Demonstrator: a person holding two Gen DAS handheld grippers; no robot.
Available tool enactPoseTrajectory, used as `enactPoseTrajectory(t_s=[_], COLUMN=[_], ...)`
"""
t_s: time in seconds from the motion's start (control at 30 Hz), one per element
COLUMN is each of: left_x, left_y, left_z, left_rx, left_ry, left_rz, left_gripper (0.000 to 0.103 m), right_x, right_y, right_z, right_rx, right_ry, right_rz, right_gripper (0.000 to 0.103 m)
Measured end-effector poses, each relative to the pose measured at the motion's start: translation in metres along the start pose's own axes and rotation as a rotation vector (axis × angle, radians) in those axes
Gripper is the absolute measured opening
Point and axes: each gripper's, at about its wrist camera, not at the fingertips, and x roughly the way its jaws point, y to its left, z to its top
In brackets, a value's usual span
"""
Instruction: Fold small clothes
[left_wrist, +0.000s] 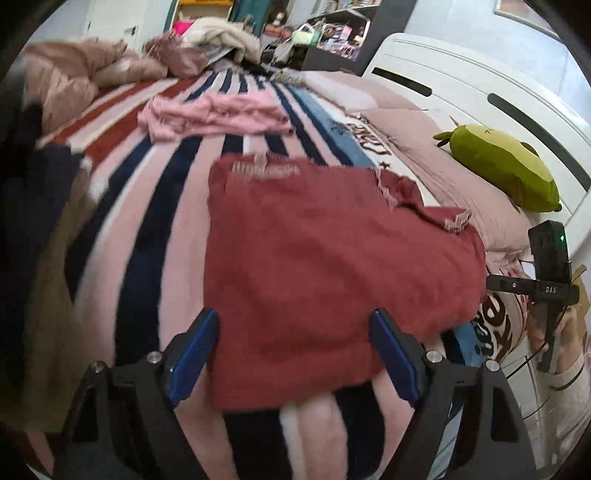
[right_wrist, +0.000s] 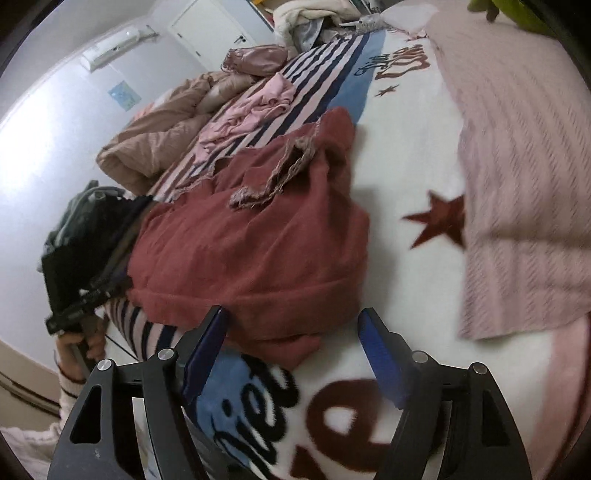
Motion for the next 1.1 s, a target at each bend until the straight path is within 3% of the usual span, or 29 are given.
enactPoseTrajectory(t_s=[0.07,0.1,0.13,0.17,0.33,0.57,0.7,0.87,1.1], left_x=[0.0,-0.001,-0.003,-0.005,-0.026,-0.047,-0.045,-0.016,0.057], left_y=[-0.001,-0.003,-0.006,-0.009,-0.023,-0.026,-0.027,-0.014,0.012], left_z=[-0.005,-0.007,-0.007,-0.007,0.004,0.032,0.063,0.113,0.179], left_rx=[-0.013,-0.008,-0.002,0.006,0.047,0.045,0.06,0.019,-0.029], left_ry=[0.001,-0.001,-0.004,-0.011,-0.082,-0.163,-0.191,-0.198,-0.129], left_rz=[-0.006,-0.009,-0.009,-0.005,0.038,0.021,0.061,0.126,0.176], left_gripper=[0.069,0.063,0.05,0.037,0.007,0.005,0.005,0.004,0.006], right_x=[0.001,0.002,0.001,0.0,-0.012,-0.018,-0.021,-0.007,0.036], right_y=[0.006,0.009,0.013,0.016,0.036,0.054,0.054,0.039,0.017], right_z=[-0.001,-0.001,-0.001,0.001,0.008,0.033,0.066,0.117,0.179], right_rx=[-0.014,-0.016,-0.01,-0.003,-0.058,-0.128,-0.121,-0.095,-0.087], right_ry=[-0.041,-0.052,-0.072,-0.089,-0.182,-0.218,-0.24,-0.251,-0.198], right_rz=[0.003,0.0,-0.018,-0.034,-0.059,-0.062,-0.101,-0.154,-0.233], right_gripper=[0.047,0.031,0.021,0.019,0.006,0.002,0.002,0.002,0.003])
